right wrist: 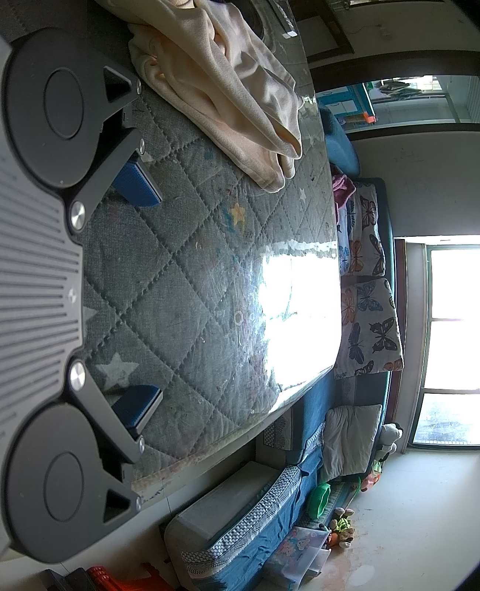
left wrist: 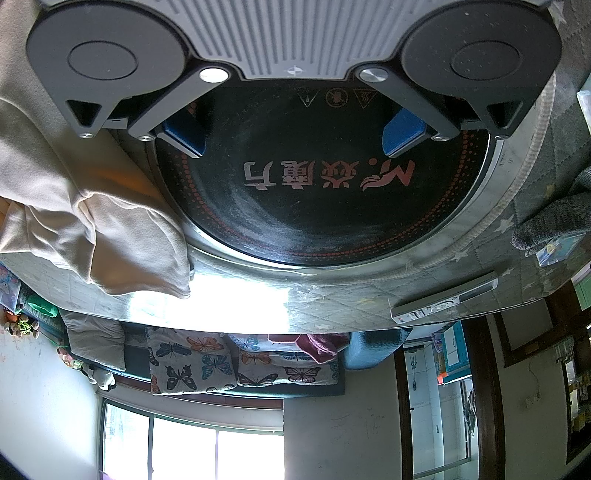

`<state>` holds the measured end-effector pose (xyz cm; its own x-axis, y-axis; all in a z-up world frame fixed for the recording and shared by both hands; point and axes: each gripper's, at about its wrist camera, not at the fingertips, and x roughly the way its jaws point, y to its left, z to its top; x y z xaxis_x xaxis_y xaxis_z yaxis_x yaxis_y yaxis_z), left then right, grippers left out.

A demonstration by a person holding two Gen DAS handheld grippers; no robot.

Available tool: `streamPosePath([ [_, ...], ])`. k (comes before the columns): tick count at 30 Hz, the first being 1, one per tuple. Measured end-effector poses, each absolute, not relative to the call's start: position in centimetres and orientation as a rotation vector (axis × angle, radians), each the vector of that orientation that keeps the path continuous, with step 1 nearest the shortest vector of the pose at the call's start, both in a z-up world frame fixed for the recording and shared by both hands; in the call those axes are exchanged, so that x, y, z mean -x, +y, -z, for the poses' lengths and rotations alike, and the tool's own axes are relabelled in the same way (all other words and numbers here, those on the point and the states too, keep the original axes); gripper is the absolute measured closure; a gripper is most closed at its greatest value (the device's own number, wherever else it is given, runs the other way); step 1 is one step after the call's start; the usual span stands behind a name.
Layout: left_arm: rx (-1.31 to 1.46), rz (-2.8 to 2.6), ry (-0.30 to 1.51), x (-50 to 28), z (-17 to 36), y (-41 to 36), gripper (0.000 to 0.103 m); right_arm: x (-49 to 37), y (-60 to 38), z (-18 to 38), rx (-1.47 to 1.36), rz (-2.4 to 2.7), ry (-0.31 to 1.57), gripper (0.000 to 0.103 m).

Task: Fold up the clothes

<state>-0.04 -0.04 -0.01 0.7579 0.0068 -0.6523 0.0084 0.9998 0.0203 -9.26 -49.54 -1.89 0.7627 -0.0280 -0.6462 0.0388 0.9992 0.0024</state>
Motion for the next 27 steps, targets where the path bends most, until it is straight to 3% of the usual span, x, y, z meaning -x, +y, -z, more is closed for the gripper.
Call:
streamPosePath([
  [27, -0.016, -0.023, 0.712, 6.0, -2.0, -2.3, 0.000, 15.2, -45.1, -0.7, -0.033, 0.031, 0.673, 0.000],
])
